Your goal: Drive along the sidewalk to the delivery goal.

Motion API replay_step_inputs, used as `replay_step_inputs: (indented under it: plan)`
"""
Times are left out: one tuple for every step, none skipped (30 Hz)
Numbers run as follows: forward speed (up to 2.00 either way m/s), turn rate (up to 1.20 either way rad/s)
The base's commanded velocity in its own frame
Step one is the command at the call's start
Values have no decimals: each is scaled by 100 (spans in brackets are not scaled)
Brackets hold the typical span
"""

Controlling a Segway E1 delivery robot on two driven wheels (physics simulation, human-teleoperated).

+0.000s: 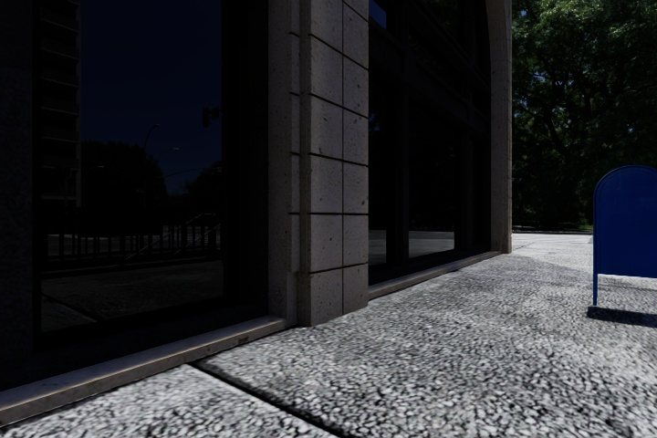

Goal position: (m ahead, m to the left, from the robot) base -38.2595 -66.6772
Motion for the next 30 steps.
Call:
replay_step_inputs:
  plan:
    - [0, 0]
    - [0, 0]
    - [0, 0]
    - [18, 0]
    - [61, 0]
    - [100, 0]
    - [146, 0]
    - [146, 0]
    - [170, 0]
    - [175, 0]
    - [174, 0]
    - [166, 0]
    - [159, 0]
    - [157, 0]
    - [157, 0]
    - [155, 0]
    - [149, 0]
    - [143, -3]
    - [140, -7]
    - [140, -11]
    - [139, -18]
    - [139, -28]
    - [139, -28]
    - [139, -36]
    - [139, -41]
    - [139, -42]
    - [139, -42]
    - [139, -43]
    - [139, -47]
    - [139, -54]
